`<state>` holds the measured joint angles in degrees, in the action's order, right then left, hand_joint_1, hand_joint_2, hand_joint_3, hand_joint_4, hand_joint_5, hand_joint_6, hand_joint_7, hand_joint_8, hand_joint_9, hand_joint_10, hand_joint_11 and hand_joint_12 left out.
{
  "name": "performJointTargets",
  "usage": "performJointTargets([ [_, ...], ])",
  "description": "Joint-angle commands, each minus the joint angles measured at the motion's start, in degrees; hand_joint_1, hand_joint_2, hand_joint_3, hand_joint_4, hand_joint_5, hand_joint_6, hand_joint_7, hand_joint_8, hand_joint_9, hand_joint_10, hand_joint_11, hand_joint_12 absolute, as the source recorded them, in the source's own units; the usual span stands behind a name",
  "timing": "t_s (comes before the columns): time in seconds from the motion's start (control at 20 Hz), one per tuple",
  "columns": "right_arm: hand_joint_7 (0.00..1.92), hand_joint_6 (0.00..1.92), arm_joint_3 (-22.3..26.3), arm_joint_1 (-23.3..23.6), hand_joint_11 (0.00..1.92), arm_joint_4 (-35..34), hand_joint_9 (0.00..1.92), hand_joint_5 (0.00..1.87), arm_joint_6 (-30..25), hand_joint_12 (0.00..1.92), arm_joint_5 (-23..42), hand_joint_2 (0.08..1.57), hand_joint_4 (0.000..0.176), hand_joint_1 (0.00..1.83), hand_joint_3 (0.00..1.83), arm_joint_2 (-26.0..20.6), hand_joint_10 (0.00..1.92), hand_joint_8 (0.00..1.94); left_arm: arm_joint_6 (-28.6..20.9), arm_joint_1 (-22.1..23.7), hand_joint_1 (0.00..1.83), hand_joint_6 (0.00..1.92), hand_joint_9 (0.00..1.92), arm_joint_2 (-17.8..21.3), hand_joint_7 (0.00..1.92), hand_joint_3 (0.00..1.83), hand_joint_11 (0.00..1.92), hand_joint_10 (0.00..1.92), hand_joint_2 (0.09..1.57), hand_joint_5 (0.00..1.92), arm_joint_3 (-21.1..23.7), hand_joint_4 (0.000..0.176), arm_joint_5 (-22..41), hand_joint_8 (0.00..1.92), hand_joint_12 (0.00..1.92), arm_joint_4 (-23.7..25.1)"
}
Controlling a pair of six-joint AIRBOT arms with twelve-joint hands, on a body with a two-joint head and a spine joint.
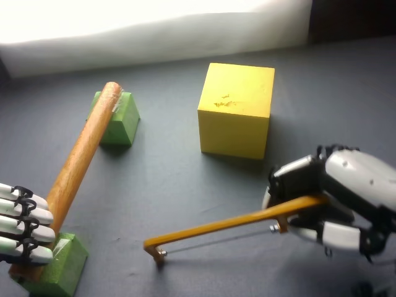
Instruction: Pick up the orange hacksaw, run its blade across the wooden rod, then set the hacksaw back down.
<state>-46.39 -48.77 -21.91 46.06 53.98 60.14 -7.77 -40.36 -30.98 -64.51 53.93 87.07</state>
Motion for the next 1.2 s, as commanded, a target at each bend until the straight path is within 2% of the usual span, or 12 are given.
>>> performJointTargets([
  [0.0,0.9,0.87,0.7,-0.7,0.95,2.0,0.97,0.87,-0.8,1.27,7.6,1.14,0.0,1.38,0.0,-0.1,1.3,1.18,-0.1,0.0,0.0,0.0,0.07,-0.1,0.09,0.0,0.0,0.0,1.29,0.11,-0.2,0.0,0.9,0.0,0.14,-1.5],
  [0.1,0.93,0.82,1.0,-2.5,0.97,2.0,1.0,0.89,-3.3,1.24,8.6,1.12,0.0,1.38,0.0,0.1,1.26,1.15,-0.1,0.1,0.0,0.0,0.06,-0.2,0.09,0.0,0.0,0.0,1.29,0.11,-0.1,0.0,0.9,0.0,0.18,-1.5],
  [0.2,0.92,0.85,1.0,-3.2,0.98,2.0,1.0,0.87,-3.3,1.22,9.7,1.13,0.0,1.38,0.0,0.6,1.26,1.15,-0.1,0.1,0.0,0.0,0.05,-0.1,0.09,0.0,0.0,0.0,1.29,0.11,-0.1,0.0,0.9,0.0,0.13,-1.5],
  [0.5,0.93,0.83,1.2,-4.1,0.98,2.3,1.01,0.89,-3.5,1.23,11.6,1.12,0.0,1.38,0.0,0.9,1.25,1.13,-0.1,0.2,0.0,0.0,0.09,-0.1,0.12,0.0,0.0,0.0,1.28,0.15,0.0,0.0,0.9,0.0,0.21,-1.5],
  [0.65,0.86,1.0,1.4,-4.3,0.89,2.4,0.97,0.8,-3.7,1.3,11.6,1.15,0.0,1.37,0.0,0.9,1.29,1.21,-0.1,0.2,0.0,0.0,0.08,-0.1,0.11,0.0,0.0,0.0,1.29,0.14,0.0,0.0,0.9,0.0,0.14,-1.5],
  [0.7,0.89,1.29,1.5,-4.4,0.72,2.5,0.78,0.67,-3.7,1.34,11.6,1.21,0.0,1.23,0.0,0.9,0.96,1.24,-0.1,0.2,0.0,0.0,0.08,-0.1,0.11,0.0,0.0,0.0,1.29,0.13,0.1,0.0,0.9,0.0,0.13,-1.5],
  [0.75,0.74,0.63,1.6,-4.5,0.6,2.8,0.7,0.62,-3.7,1.32,11.6,1.17,0.0,1.17,0.0,0.8,0.74,0.68,-0.1,0.2,0.0,0.0,0.07,-0.1,0.1,0.0,0.0,0.0,1.3,0.13,0.1,0.0,0.9,0.0,0.09,-1.5],
  [0.8,0.67,0.27,1.9,-4.6,0.41,3.0,0.62,0.64,-3.7,1.29,11.4,1.17,0.0,1.1,0.0,0.7,0.45,0.26,-0.1,0.2,0.0,0.0,0.08,-0.1,0.11,0.0,0.0,0.0,1.29,0.14,0.1,0.0,0.9,0.0,0.14,-1.5],
  [0.85,0.53,0.09,2.1,-4.7,0.26,3.1,0.54,0.59,-3.6,1.24,11.2,1.15,0.0,1.04,0.0,0.6,0.22,0.07,-0.1,0.2,0.0,0.0,0.08,-0.1,0.12,0.0,0.0,0.0,1.28,0.14,0.1,0.0,0.9,0.0,0.18,-1.5],
  [1.0,0.35,0.0,2.3,-4.7,0.02,3.1,0.35,0.39,-3.5,1.15,11.3,1.1,0.0,0.95,0.0,0.5,0.01,0.0,-0.1,0.3,0.0,0.0,0.08,-0.1,0.11,0.0,0.0,0.0,1.29,0.13,0.1,0.0,0.9,0.0,0.14,-1.5],
  [1.1,0.23,0.0,2.3,-4.6,0.0,3.1,0.24,0.27,-3.5,0.9,11.3,1.07,0.0,0.9,0.0,0.3,0.0,0.0,-0.1,0.3,0.0,0.0,0.07,-0.1,0.1,0.0,0.0,0.0,1.29,0.13,0.2,0.0,0.9,0.0,0.12,-1.5],
  [1.15,0.21,0.01,2.3,-4.5,0.0,3.1,0.25,0.29,-3.4,0.91,11.5,1.05,0.0,0.9,0.0,0.2,0.01,0.0,-0.1,0.3,0.0,0.0,0.08,-0.1,0.12,0.0,0.0,0.01,1.29,0.15,0.2,0.0,0.9,0.0,0.15,-1.5],
])
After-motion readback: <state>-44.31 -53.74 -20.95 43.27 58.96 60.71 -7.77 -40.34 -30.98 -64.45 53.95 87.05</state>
